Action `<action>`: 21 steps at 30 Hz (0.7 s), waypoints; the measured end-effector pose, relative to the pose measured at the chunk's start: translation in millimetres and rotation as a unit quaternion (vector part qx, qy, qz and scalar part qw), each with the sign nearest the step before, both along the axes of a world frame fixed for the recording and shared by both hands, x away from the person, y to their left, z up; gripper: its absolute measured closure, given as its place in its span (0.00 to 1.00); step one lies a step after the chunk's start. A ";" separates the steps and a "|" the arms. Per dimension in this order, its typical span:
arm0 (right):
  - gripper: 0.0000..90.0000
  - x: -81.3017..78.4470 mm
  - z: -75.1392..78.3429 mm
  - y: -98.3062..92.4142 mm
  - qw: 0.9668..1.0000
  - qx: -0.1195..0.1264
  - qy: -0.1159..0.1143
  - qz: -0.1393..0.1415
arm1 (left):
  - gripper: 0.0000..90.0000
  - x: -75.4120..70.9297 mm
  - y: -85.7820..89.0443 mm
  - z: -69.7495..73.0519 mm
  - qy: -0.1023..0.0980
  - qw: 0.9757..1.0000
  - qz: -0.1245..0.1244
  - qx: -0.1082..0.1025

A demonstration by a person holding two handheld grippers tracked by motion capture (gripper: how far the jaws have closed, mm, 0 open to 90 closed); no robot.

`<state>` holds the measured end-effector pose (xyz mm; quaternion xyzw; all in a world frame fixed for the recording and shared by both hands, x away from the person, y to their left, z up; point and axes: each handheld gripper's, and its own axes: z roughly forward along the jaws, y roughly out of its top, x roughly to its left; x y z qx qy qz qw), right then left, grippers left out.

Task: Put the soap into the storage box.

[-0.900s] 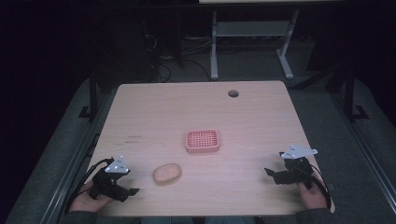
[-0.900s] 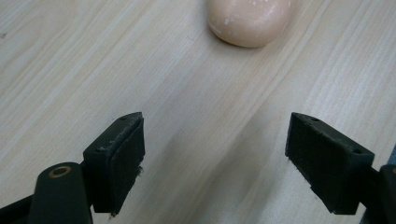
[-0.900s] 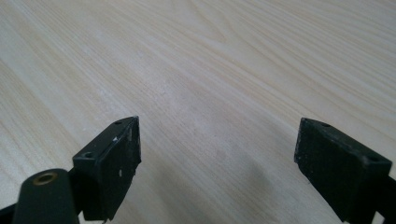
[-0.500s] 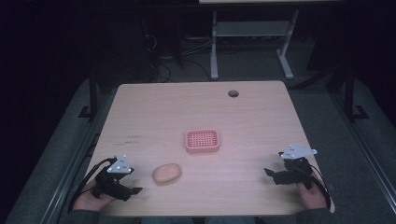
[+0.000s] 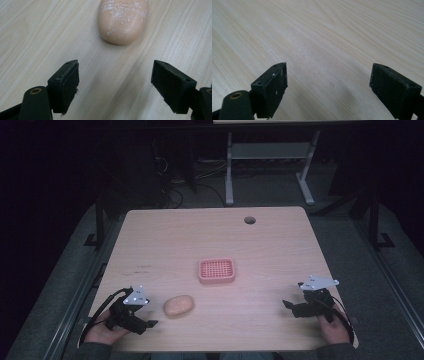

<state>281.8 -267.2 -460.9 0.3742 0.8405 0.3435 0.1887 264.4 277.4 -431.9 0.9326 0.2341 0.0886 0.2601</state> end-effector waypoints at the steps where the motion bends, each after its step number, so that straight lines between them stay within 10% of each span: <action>1: 0.16 0.0 0.1 0.0 1.000 -0.001 0.000 0.000 | 0.25 0.2 -0.8 -0.7 0.002 1.000 -0.001 0.000; 21: 0.16 0.3 -0.1 1.1 1.000 0.000 0.001 0.002 | 0.25 5.5 -10.5 0.5 -0.001 1.000 -0.016 0.006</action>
